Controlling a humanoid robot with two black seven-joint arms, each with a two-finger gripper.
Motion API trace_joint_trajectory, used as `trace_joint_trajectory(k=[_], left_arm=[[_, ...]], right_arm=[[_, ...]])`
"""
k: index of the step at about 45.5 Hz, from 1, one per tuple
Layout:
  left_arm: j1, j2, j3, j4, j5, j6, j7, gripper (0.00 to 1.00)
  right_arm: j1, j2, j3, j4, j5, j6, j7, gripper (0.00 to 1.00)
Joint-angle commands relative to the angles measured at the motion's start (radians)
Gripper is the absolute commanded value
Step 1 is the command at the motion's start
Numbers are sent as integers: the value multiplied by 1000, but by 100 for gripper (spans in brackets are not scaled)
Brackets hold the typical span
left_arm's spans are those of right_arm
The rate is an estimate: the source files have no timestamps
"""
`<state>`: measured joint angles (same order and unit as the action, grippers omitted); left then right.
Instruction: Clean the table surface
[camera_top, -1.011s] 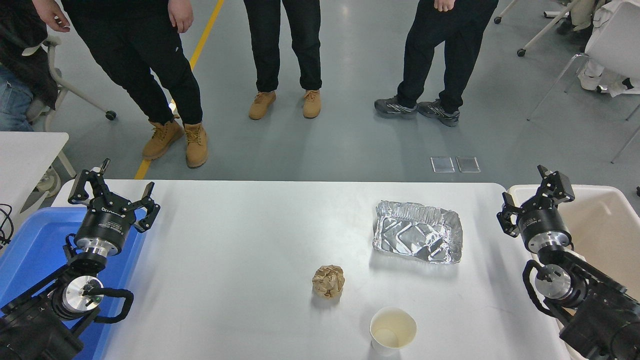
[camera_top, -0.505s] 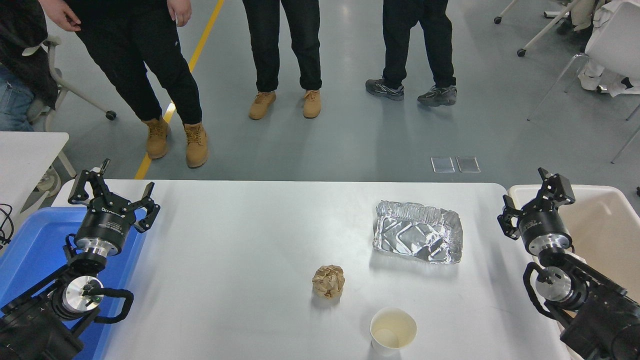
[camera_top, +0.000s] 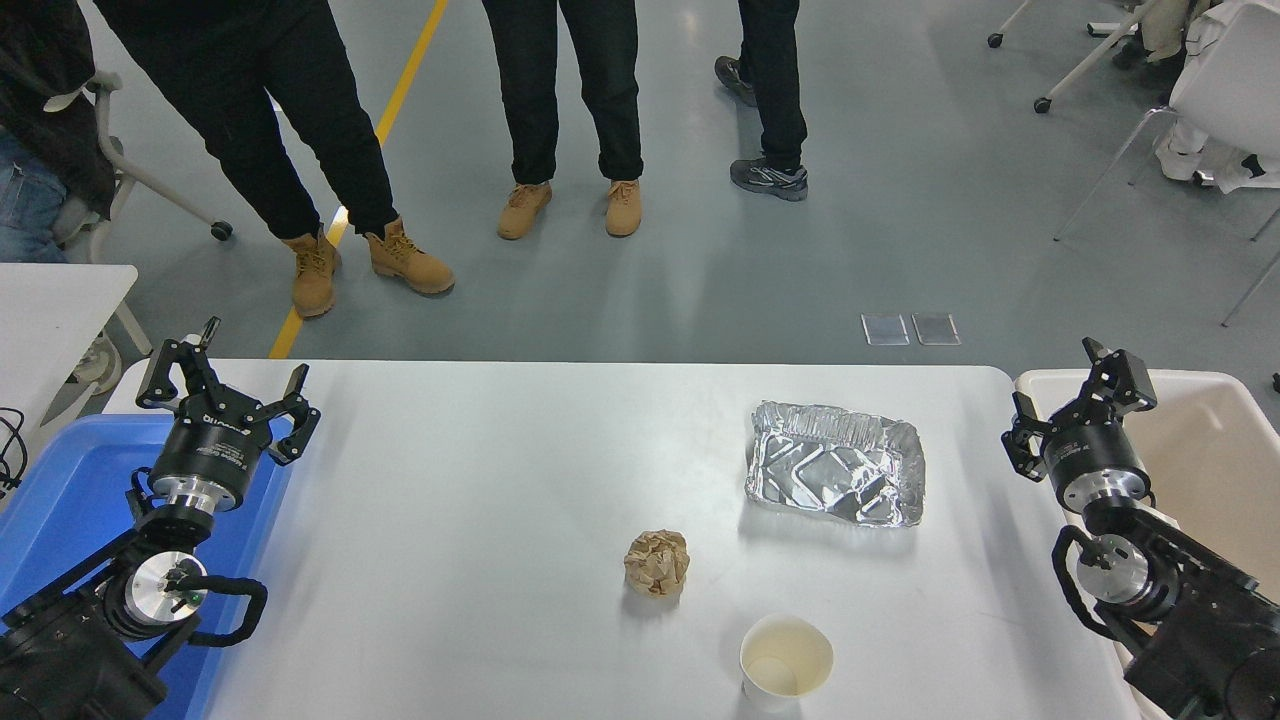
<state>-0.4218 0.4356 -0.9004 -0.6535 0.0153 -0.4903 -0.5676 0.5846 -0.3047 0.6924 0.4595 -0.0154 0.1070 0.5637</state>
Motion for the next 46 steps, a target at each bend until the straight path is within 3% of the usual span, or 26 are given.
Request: trace_joint_trajectory(k=[1,25,46], left_arm=[[0,0,0,0,0,-1,0,99],[0,0,0,0,0,1,0,99],[1,0,0,0,0,-1,0,99]], right_arm=[[3,-2,-4,-4,-6,3,-1,100],[60,-112,-148,25,9,-1,-4,99],[323,-366,-652,180,-4,16,-7,99]])
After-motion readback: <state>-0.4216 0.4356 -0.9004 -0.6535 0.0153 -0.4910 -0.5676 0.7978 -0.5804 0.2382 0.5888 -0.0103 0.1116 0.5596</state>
